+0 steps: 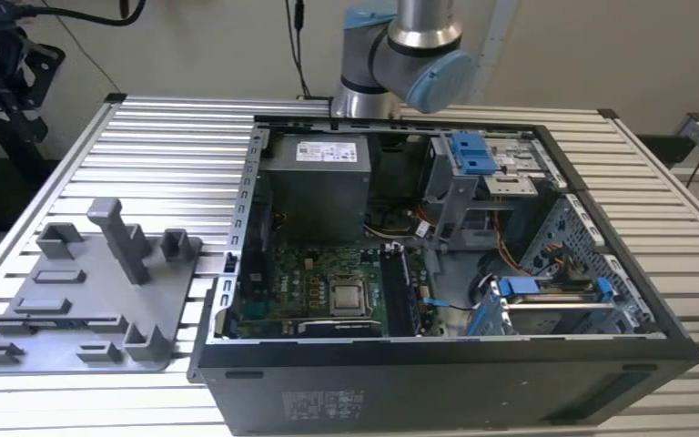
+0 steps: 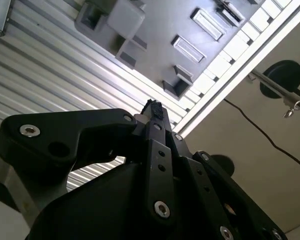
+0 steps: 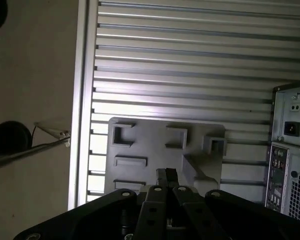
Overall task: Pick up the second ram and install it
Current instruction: 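Reach for the second ram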
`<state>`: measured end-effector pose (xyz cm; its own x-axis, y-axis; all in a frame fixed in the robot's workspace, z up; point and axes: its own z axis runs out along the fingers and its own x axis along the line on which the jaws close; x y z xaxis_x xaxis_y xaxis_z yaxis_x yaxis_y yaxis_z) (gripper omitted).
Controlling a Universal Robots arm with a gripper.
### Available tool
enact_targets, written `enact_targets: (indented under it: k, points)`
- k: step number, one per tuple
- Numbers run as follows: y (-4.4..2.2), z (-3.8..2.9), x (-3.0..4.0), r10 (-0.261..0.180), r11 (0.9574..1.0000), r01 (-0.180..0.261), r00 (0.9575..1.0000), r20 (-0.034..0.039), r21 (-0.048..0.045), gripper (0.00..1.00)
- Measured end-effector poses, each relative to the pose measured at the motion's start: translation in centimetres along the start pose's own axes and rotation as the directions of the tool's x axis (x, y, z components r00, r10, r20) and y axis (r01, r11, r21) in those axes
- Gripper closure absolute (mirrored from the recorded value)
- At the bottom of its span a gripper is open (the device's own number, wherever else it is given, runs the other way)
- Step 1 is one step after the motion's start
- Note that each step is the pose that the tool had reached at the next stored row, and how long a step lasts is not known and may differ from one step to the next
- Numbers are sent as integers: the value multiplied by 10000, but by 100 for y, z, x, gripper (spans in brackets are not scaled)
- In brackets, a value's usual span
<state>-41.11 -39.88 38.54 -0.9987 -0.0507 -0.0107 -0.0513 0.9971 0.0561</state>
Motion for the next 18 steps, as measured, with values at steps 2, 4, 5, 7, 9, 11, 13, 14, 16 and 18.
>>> enact_targets:
  k: [2, 4, 5, 7, 9, 11, 13, 14, 16, 18]
  points:
    - [0, 0, 2, 0, 10000, 0, 10000, 0, -1, 89]
    - [-12, 0, 4, 3, 10000, -3, 10000, 0, -1, 89]
    - [-26, -1, 4, 6, 10000, -6, 10000, 0, -1, 89]
    - [-59, -2, 5, 14, 10000, -14, 10000, 1, -1, 89]
    - [-95, -4, 7, 26, 10000, -26, 10000, 1, -1, 89]
    - [-133, -6, 9, 36, 10000, -36, 10000, 2, 0, 89]
    - [-182, -8, 11, 46, 10000, -46, 10000, 1, 0, 89]
    - [-206, -8, 12, 51, 10000, -51, 10000, 1, 0, 89]
    - [-255, -10, 15, 61, 10000, -61, 10000, 1, 0, 89]
    - [-305, -12, 17, 79, 10000, -79, 10000, 1, 1, 89]
